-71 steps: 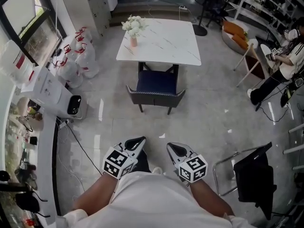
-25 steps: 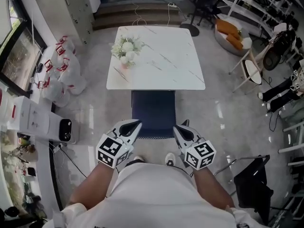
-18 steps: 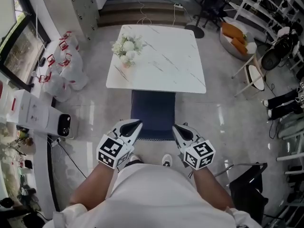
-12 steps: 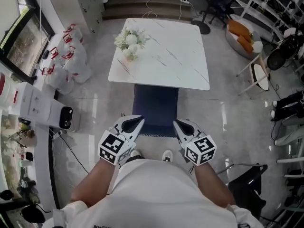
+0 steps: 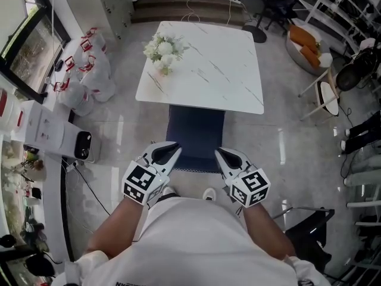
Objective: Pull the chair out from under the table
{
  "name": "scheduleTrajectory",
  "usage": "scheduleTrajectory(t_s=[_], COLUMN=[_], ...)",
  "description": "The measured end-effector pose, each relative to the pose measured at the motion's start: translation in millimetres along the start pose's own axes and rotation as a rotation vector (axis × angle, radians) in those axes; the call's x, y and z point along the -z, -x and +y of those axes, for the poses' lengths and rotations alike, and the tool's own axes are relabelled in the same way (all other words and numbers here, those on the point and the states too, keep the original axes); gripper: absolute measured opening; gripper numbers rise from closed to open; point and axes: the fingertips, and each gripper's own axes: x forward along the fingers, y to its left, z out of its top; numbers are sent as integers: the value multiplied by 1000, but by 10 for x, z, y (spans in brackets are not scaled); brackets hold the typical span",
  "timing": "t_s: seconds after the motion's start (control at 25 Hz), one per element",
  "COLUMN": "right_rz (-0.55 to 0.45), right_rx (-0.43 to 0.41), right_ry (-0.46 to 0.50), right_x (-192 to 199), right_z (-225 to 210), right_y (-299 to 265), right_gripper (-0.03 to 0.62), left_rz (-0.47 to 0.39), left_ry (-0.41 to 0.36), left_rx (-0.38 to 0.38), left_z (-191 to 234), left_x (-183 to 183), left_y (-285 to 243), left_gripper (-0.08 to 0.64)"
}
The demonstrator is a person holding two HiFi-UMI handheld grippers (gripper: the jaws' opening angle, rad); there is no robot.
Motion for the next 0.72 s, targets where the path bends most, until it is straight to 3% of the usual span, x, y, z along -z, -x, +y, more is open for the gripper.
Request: scheduleTrajectory(t_s=[0.12, 0.56, 0.72], right_rz=[0, -7, -11], right_rx=[-4, 19, 27], right_ry=[-1, 7, 8], right_x=[-5, -33, -37], right_z=[6, -27, -39], right_y=[-10, -12, -17], right_gripper=[54, 97, 121], left_rz=[6, 20, 27], left_ry=[-3, -45, -60], left_rx=[3, 15, 5], left_z=[6, 42, 62], left_x=[6, -6, 5], left_y=[-5, -14, -26], left_gripper=[43, 80, 124])
